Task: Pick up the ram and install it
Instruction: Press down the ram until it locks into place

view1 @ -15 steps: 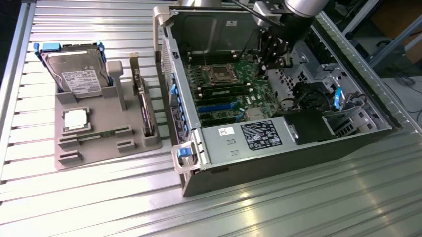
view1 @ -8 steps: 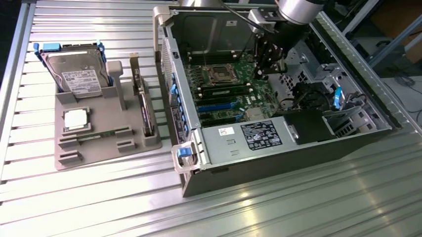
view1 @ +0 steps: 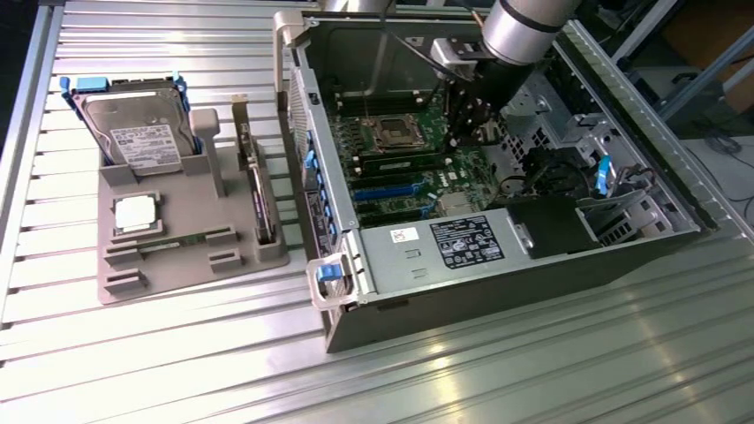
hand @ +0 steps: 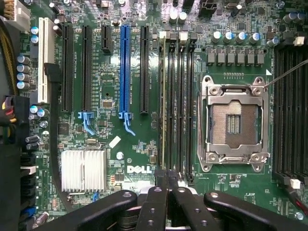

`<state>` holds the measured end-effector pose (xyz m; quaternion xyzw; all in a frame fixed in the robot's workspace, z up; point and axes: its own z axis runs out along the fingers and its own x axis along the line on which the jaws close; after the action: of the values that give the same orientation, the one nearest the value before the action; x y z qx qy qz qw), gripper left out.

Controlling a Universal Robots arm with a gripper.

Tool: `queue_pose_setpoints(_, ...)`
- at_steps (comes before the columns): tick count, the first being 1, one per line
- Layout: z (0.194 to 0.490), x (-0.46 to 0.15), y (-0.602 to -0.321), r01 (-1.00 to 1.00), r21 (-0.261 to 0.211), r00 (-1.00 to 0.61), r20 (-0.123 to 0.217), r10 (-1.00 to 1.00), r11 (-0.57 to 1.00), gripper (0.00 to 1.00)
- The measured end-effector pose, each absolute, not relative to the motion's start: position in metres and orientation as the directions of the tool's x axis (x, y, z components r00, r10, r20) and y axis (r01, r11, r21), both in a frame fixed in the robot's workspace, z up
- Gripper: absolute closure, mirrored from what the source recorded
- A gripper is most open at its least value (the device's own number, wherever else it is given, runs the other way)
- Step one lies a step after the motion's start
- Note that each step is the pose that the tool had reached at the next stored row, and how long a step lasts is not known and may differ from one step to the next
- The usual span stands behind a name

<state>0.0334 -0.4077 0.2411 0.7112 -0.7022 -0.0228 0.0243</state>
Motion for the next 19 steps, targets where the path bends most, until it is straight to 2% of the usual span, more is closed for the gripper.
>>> queue_pose_setpoints(8, 0.232, 0.032, -0.408, -0.998, 0.067, 0.013, 0.002, -1.000, -0.013, 0.89)
queue_pose_setpoints(12, 0.243, 0.030, -0.408, -0.998, 0.059, 0.013, 0.001, -1.000, -0.013, 0.89)
queue_pose_setpoints(19, 0.242, -0.051, -0.409, -0.999, 0.053, 0.013, 0.002, -1.000, -0.013, 0.89)
